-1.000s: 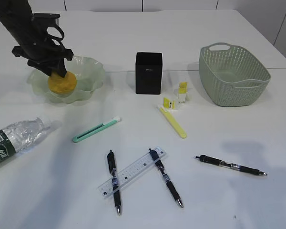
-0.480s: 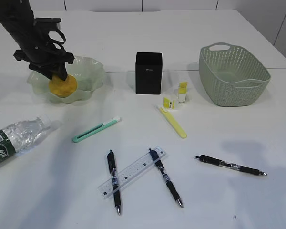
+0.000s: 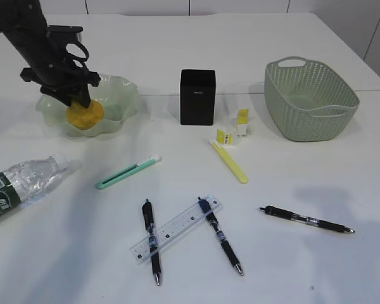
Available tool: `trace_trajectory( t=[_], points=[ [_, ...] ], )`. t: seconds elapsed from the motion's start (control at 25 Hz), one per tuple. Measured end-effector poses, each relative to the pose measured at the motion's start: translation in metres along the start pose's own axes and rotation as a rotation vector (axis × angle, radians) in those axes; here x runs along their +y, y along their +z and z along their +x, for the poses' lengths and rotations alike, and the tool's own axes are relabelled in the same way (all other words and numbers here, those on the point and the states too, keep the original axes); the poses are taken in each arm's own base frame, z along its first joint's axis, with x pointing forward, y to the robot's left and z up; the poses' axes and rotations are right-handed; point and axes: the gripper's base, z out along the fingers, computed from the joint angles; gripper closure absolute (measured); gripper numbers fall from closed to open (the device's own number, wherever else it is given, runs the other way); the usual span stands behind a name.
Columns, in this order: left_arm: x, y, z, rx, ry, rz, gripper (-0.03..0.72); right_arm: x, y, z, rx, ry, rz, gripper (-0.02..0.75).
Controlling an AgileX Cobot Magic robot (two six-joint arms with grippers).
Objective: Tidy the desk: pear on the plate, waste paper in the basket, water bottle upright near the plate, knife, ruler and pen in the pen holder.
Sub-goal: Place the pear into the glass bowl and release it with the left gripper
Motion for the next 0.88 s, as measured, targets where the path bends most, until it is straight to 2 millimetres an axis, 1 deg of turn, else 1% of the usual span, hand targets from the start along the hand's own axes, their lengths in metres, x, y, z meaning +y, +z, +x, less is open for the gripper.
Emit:
trace_trajectory(
  t=[0.28, 0.48, 0.88],
  points=[
    [0.0, -0.0004, -0.0017, -0.017, 0.0, -0.001, 0.412, 0.0, 0.0, -0.0006, -0.006, 0.0, 0.0, 0.349],
    [0.0001, -0.0004, -0.0022, -0.022, 0.0, -0.001, 0.388, 0.0, 0.0, -0.0008, -0.009, 0.0, 0.0, 0.349],
    [0.0001, -0.0005, -0.0029, -0.028, 0.0, -0.001, 0.384, 0.0, 0.0004, -0.0011, -0.009, 0.0, 0.0, 0.349]
  ],
)
